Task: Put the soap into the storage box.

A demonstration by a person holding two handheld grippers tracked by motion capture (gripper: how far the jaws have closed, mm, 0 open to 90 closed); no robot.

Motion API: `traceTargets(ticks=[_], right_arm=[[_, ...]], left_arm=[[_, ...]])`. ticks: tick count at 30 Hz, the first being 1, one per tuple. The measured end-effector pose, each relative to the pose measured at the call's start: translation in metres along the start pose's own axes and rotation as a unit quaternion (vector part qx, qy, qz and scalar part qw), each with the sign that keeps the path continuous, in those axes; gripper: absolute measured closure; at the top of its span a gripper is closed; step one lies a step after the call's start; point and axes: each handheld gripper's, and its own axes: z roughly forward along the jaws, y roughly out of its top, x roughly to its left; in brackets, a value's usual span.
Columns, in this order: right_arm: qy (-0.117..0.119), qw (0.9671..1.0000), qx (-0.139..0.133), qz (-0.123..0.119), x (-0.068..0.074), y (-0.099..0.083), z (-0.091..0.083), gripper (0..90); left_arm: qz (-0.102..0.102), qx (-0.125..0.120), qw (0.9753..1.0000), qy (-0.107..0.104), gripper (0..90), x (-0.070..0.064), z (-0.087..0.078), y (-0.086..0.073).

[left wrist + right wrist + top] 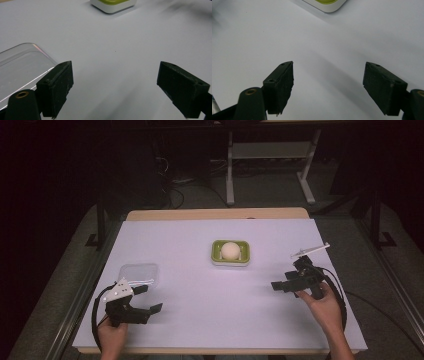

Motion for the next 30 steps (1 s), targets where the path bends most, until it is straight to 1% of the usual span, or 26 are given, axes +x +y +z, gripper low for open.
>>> traceTargets(ticks=[4,5,6,7,10,13,15,17,22,25,26,30], right_arm=[[0.001,1.0,-0.001,0.001,-0.001,-0.011,-0.005,23.7],[0.001,1.0,-0.001,0.001,-0.001,-0.011,-0.005,23.7],[0.002,1.0,-0.003,0.002,-0.001,-0.016,-0.006,23.7],[0.003,1.0,-0.005,0.006,-0.001,-0.018,-0.006,23.7],[0.004,1.0,-0.005,0.005,-0.001,-0.023,-0.006,23.7],[0.004,0.9999,-0.003,0.009,-0.002,-0.029,-0.006,23.7],[0.006,0.9999,-0.005,0.007,-0.002,-0.034,-0.006,23.7],[0.007,0.9999,-0.005,0.011,-0.001,-0.037,-0.007,23.7],[0.008,0.9999,-0.009,0.006,0.001,-0.042,-0.007,23.7],[0.01,0.9999,-0.01,0.006,0.003,-0.046,-0.007,23.7],[0.01,0.9999,-0.014,0.003,0.004,-0.047,-0.007,23.7],[0.009,0.9999,-0.014,0.003,0.005,-0.05,-0.007,23.7]], left_arm=[[-0.001,0.003,1.0,0.0,12.9,0.0,0.001,0.0],[-0.001,0.003,1.0,0.0,12.9,0.0,0.001,0.0],[-0.001,0.001,1.0,0.0,12.8,-0.001,0.002,0.0],[-0.001,0.001,1.0,0.0,12.9,-0.001,0.002,0.0],[0.002,0.002,1.0,-0.001,12.9,-0.001,0.002,0.0],[0.004,0.003,1.0,-0.001,12.9,-0.001,0.002,0.0],[0.003,0.002,1.0,-0.002,12.9,-0.001,0.003,0.0],[-0.001,0.003,1.0,-0.003,12.9,-0.001,0.003,0.0],[0.0,0.004,1.0,-0.003,12.9,-0.002,0.003,0.0],[0.006,0.007,1.0,-0.003,12.8,-0.001,0.004,0.0],[0.001,0.007,1.0,-0.003,12.9,-0.001,0.005,0.0],[0.004,0.007,1.0,-0.004,12.9,-0.002,0.006,0.0]])
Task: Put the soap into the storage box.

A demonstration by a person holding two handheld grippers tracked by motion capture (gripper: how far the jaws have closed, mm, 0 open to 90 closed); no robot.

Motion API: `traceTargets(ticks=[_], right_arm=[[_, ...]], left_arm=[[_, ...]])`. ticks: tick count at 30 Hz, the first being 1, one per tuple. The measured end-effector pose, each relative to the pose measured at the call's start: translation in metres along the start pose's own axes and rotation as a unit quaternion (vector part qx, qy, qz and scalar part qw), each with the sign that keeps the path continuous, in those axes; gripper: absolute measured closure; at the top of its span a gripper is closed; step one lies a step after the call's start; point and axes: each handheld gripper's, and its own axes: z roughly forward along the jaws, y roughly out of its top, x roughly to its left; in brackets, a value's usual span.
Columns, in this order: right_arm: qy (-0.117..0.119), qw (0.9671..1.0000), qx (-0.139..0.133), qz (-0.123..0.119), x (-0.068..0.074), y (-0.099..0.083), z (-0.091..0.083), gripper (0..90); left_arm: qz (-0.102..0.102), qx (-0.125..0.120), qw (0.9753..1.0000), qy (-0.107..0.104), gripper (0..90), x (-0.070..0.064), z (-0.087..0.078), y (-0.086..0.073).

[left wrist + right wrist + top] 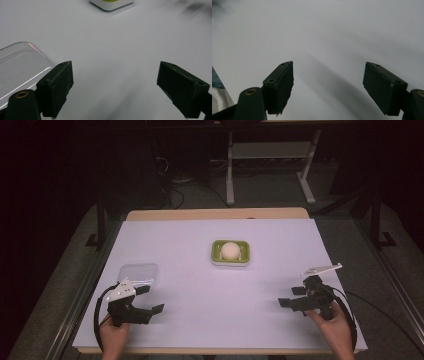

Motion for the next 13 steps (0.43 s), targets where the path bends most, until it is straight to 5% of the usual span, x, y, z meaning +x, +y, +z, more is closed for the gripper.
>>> traceTargets(ticks=[13], right_arm=[[-0.003,0.9998,-0.003,-0.019,0.014,-0.014,0.011,23.2]], left_arm=[[0.008,0.003,1.0,-0.003,12.9,-0.001,0.0,0.002]])
